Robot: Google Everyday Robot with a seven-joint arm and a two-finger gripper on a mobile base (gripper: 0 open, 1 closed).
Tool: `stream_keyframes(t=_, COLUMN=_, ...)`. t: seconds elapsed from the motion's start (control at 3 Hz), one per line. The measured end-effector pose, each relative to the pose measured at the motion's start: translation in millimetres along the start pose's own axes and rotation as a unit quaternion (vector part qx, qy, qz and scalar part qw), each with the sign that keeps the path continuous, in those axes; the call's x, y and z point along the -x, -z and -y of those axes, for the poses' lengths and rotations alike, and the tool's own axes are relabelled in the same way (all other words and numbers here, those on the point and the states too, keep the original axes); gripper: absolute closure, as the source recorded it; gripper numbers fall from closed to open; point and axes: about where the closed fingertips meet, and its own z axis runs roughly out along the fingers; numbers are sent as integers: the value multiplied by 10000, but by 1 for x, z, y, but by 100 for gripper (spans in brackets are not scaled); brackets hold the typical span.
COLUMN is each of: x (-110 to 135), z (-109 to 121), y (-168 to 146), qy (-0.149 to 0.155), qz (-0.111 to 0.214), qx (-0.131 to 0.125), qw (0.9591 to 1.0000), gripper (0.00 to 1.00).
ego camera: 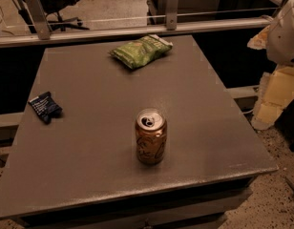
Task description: Move orange can near rxbar blueberry
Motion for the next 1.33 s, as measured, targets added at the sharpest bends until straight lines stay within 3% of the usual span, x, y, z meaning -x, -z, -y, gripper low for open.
stream_keyframes(t=0.67, x=4, z=-1, y=-4, qy=-49, qz=191, qx=35, qw=9998, gripper=0)
stream_keyframes(t=1.0, x=20, z=-12, y=-34, qy=-172, qz=802, qx=346, qw=9960, gripper=0)
stream_keyframes(t=1.33, x=45, z=-31, y=-69, qy=-304, qz=1693, qx=746, qw=9823, gripper=0)
